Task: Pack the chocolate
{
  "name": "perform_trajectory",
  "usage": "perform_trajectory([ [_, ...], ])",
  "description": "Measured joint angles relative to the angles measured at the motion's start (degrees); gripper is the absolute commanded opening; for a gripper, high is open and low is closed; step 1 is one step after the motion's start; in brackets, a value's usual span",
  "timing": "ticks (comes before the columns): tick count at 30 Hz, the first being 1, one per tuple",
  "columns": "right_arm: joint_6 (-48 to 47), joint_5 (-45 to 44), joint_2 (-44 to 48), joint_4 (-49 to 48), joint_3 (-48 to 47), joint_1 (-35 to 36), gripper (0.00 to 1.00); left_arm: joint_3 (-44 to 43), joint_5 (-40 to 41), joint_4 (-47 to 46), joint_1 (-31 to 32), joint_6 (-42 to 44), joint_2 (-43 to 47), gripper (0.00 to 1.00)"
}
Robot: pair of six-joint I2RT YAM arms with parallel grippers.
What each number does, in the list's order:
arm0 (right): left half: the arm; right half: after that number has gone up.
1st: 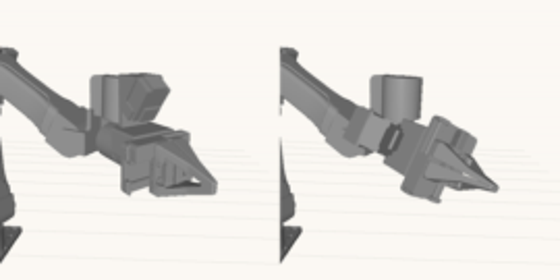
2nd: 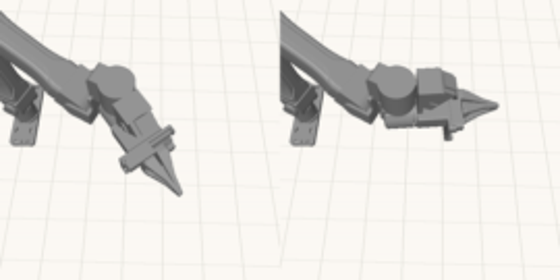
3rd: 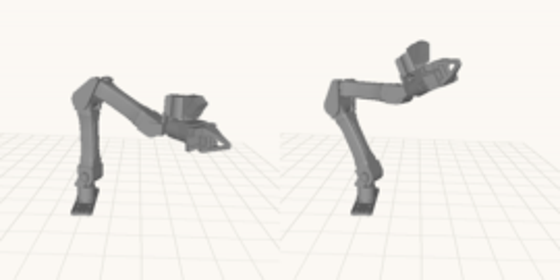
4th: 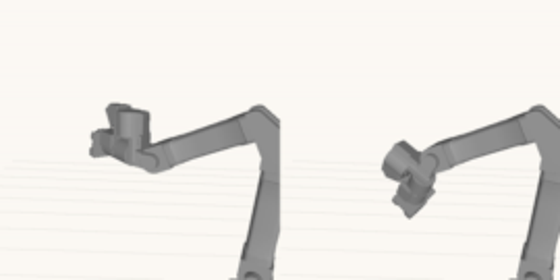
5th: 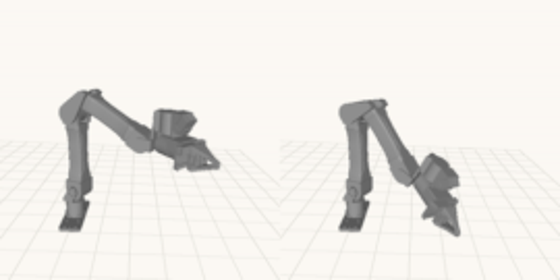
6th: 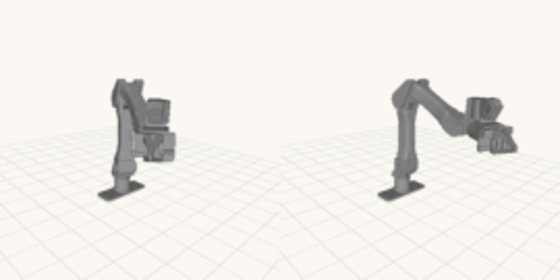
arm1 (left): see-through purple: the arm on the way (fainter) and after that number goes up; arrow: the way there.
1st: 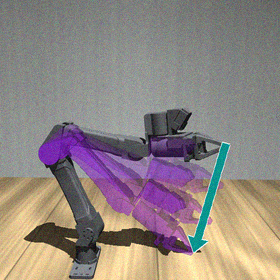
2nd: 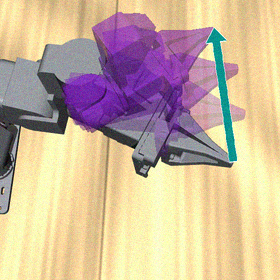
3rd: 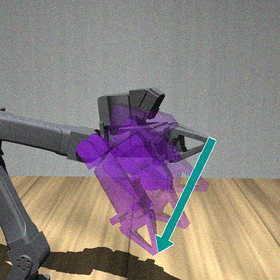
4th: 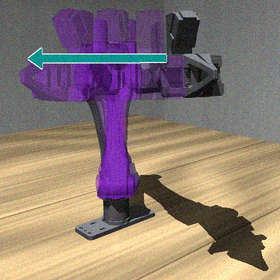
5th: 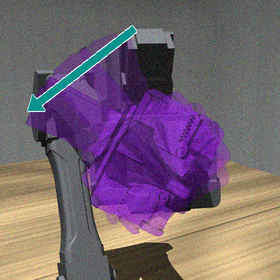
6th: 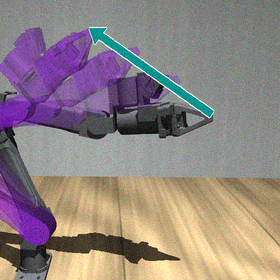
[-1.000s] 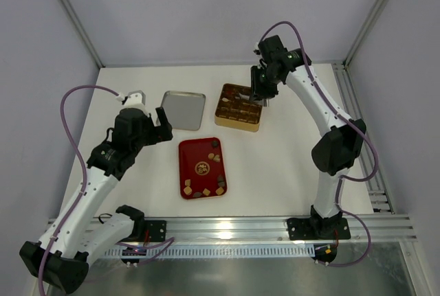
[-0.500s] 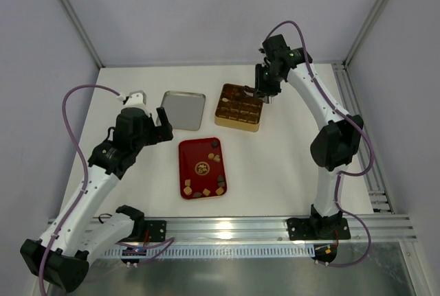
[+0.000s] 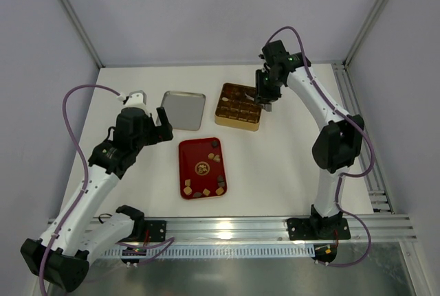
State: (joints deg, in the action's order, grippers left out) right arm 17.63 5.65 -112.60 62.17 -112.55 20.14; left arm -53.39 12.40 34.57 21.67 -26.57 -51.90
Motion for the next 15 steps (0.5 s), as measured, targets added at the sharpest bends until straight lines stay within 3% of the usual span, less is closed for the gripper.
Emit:
perform_trajectory([
  [15, 0.0, -0.4, 2.3, -1.0, 2.8, 0.0, 0.37, 0.0, 0.0, 0.0, 0.0, 0.0, 0.0, 1.00],
])
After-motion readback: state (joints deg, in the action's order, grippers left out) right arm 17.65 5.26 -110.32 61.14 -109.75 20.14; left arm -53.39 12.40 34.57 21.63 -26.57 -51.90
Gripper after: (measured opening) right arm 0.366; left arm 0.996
